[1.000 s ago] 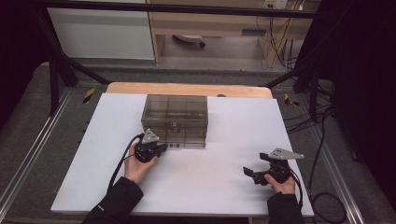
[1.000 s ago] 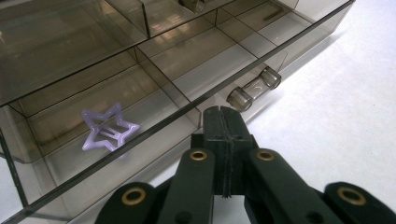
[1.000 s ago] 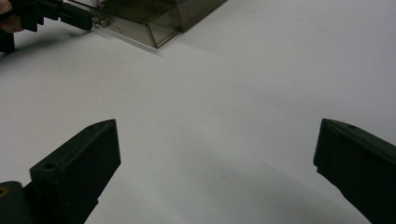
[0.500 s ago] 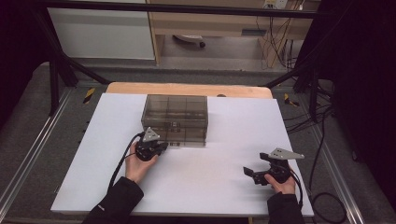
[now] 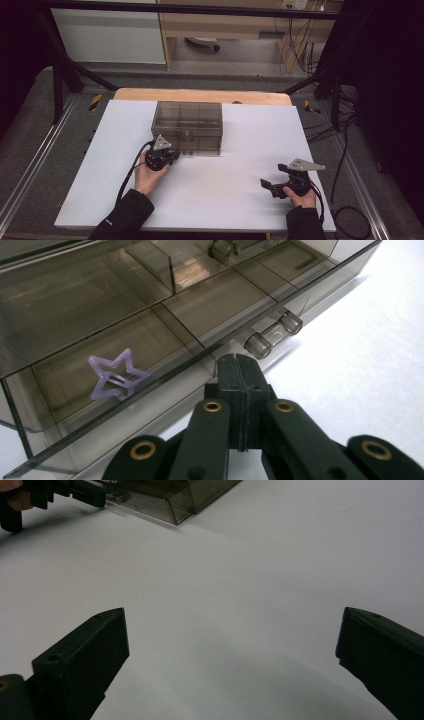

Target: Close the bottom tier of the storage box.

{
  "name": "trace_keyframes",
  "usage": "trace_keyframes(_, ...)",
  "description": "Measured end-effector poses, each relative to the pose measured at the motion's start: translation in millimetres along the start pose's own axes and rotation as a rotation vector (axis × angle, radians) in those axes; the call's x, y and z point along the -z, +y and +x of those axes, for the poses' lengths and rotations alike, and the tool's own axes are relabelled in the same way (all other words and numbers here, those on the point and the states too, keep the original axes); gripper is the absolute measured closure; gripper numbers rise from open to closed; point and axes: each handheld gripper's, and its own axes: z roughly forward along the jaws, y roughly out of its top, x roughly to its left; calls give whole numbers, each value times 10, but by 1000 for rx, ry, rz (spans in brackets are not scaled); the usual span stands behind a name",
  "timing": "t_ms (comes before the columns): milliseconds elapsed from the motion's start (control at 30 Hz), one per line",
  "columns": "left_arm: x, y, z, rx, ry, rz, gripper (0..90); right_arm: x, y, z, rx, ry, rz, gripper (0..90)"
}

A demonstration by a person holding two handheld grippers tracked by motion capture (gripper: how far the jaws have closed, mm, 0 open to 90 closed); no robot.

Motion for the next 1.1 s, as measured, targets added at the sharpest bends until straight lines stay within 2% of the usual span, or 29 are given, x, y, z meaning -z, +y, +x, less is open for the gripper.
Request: trace_keyframes(1100,-70,74,42,-1,21,4,900,6,1,-2,-2,-2,-2,13)
